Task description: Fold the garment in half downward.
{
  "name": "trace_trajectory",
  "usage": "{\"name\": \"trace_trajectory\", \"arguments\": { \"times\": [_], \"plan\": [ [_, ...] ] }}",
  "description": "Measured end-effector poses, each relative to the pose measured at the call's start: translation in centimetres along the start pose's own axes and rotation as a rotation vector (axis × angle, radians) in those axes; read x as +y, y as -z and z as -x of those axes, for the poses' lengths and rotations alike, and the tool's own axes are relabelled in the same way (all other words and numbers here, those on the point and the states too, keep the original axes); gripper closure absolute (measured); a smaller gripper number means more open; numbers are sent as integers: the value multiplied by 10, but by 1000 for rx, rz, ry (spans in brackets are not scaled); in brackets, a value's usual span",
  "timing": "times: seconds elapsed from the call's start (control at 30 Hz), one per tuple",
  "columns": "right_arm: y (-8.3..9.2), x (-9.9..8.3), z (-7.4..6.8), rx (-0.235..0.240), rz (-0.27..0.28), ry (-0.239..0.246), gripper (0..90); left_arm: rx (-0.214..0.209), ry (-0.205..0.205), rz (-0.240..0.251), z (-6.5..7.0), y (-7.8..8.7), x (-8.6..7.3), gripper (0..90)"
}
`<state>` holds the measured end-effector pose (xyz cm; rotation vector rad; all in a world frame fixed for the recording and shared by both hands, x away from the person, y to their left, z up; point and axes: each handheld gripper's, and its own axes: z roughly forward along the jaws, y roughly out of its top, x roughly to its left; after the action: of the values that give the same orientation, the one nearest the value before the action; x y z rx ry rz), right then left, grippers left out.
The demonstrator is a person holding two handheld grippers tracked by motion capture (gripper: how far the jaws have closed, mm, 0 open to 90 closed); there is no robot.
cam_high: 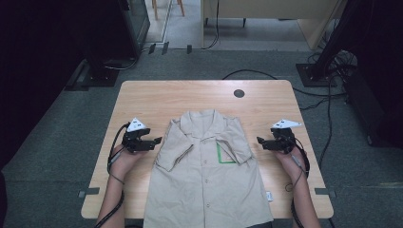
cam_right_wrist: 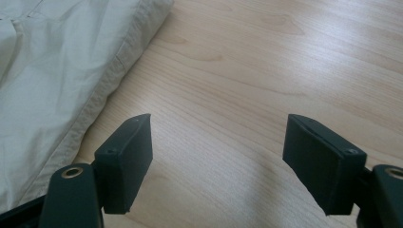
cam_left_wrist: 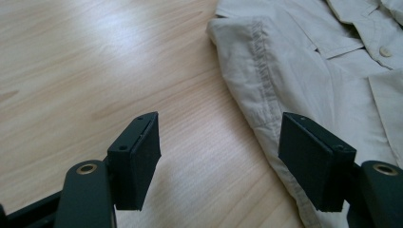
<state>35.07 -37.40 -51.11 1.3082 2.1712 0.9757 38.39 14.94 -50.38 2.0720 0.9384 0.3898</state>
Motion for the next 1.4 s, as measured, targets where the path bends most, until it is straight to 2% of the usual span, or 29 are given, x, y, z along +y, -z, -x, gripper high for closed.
{"name": "trace_trajectory", "arguments": {
  "times": [0.17,0.2,0.37,0.47,0.57,0.63,0.8,1.0,1.17,1.4],
  "plan": [
    [-2,3,-1,14,8,-7,268,-2,-25,3,3,-2,4,305],
    [-2,3,-2,11,13,-6,274,6,-33,19,5,-2,5,305],
    [0,11,-2,-5,15,-1,275,-12,-20,44,7,-2,9,304],
    [1,17,2,9,25,-18,297,-6,-35,34,8,-4,12,304],
    [1,21,2,8,17,-4,297,-9,-32,33,9,-6,13,304],
    [0,26,3,13,11,17,293,-2,-45,25,12,-7,15,304],
    [-3,34,0,8,1,27,299,-1,-60,36,16,-7,21,304],
    [-5,39,-3,12,14,6,323,-1,-80,32,20,-10,27,305],
    [-6,40,-3,12,25,-8,358,-28,-54,36,21,-14,30,305],
    [-9,41,-3,25,26,-17,384,-10,-63,29,25,-20,32,305]
  ]
}}
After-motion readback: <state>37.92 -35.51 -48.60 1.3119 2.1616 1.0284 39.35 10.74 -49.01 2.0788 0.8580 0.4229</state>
